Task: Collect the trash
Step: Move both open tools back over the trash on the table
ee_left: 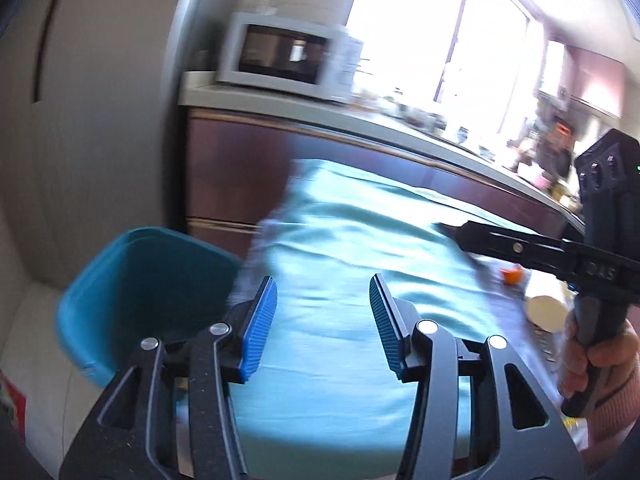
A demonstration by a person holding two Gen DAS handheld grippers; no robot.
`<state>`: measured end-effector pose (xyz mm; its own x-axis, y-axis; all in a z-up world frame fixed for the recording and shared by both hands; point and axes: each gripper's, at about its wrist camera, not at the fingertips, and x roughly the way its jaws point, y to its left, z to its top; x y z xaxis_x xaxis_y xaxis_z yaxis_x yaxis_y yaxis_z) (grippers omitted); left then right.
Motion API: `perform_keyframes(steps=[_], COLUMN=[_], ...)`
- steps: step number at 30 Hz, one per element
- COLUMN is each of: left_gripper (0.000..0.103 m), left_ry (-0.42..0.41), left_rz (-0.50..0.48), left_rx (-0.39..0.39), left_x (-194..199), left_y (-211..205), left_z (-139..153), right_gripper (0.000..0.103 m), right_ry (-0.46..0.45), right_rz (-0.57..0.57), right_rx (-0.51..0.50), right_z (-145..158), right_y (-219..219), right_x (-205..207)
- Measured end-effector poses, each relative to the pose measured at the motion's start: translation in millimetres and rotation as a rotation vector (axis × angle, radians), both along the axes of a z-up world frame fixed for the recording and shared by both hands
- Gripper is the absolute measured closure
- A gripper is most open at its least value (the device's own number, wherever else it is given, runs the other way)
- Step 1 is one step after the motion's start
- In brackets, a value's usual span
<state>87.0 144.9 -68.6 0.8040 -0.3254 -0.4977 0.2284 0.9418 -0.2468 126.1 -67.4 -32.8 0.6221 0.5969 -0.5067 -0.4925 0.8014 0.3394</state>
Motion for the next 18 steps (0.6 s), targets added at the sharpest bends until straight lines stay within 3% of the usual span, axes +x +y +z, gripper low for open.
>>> perform_keyframes(steps=[10, 18], left_gripper=[0.055, 0.055], left_ry=[0.011, 0.056], left_rz=[-0.289, -0.455], left_rx=[0.001, -0.01], left_x=[-13, -19], left_y=[-110, -174], left_z=[6, -2], right_gripper=[0.062, 0.062], right_ry=[-0.011, -0.01], right_rz=[-0.264, -0.385], right_rx=[0.018, 0.045], right_z=[-8, -19], right_y=[-108, -167], right_x=[-36, -44])
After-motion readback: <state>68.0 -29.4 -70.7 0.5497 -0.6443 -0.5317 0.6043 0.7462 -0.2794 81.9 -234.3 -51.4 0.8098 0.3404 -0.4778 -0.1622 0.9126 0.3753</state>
